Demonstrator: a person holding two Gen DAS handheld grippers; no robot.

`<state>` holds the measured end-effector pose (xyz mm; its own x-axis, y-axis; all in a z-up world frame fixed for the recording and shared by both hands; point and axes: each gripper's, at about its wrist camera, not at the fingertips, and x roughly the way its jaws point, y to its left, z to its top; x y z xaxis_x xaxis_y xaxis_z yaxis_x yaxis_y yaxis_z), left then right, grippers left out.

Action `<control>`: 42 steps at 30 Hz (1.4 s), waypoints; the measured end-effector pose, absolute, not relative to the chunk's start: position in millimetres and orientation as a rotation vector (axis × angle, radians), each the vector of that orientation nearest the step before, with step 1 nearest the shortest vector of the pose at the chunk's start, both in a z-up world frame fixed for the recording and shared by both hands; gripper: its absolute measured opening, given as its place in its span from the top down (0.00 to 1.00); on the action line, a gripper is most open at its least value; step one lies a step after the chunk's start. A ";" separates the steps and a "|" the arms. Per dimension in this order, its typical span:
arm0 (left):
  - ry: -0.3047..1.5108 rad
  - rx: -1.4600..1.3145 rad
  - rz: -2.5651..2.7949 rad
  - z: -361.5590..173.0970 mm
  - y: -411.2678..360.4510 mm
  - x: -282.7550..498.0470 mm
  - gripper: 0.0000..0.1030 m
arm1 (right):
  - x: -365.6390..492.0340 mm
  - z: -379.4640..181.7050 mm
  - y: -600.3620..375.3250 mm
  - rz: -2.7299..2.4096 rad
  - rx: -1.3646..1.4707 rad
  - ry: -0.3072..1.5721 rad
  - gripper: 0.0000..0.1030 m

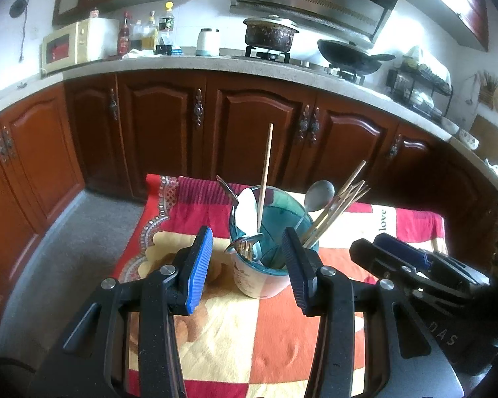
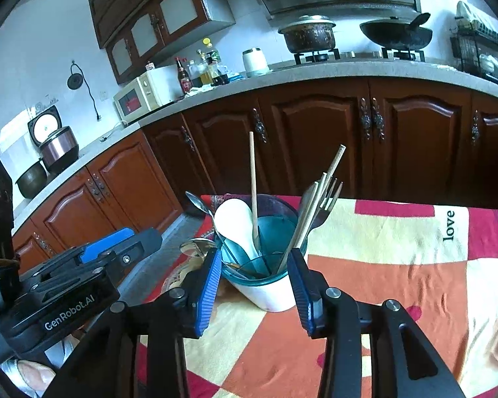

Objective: Organize utensils

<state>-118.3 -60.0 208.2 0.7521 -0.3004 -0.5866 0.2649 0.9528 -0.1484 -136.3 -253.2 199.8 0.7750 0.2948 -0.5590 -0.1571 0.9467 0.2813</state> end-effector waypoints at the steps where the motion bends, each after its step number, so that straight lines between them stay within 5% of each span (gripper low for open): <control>1: 0.648 -0.057 -0.308 209.3 -59.5 -119.2 0.58 | -137.1 200.4 -252.2 0.246 0.222 0.638 0.61; 42: 0.613 -0.029 -0.260 219.7 -58.8 -145.1 0.58 | -158.8 212.0 -249.8 0.168 0.159 0.620 0.54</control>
